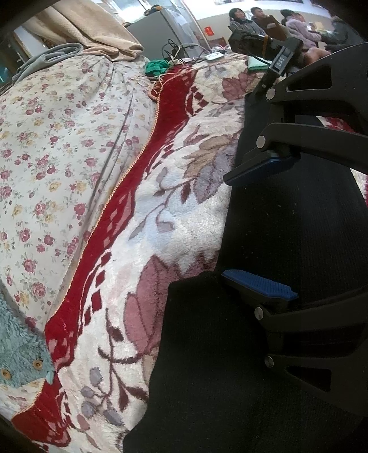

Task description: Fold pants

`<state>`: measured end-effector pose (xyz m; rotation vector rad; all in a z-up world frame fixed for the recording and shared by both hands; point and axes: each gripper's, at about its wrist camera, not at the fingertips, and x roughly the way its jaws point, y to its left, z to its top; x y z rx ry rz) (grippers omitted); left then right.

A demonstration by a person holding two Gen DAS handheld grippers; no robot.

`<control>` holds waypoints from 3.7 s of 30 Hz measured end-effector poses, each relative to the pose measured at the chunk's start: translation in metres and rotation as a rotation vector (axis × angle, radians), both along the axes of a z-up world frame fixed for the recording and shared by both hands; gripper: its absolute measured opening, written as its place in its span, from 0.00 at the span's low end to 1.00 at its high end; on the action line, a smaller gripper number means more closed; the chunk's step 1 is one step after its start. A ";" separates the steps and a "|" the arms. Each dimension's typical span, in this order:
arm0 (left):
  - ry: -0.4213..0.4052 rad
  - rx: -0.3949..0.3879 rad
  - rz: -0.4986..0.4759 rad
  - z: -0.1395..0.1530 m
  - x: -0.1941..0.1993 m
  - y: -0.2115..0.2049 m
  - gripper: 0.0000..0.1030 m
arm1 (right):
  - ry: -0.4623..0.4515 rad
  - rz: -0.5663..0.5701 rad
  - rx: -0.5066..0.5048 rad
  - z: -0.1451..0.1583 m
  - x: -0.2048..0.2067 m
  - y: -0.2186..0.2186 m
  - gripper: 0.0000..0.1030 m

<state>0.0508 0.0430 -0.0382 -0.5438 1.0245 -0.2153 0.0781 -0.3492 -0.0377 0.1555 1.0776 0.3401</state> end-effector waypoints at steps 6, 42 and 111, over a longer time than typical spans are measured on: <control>-0.005 0.022 -0.009 0.000 0.000 -0.003 0.60 | 0.000 0.000 0.000 0.000 0.000 0.000 0.94; -0.010 0.001 0.001 -0.003 -0.002 -0.003 0.60 | -0.018 -0.009 0.001 0.005 -0.003 0.000 0.91; -0.121 -0.071 -0.128 0.029 -0.018 -0.025 0.60 | -0.315 -0.298 0.336 0.060 -0.094 -0.061 0.86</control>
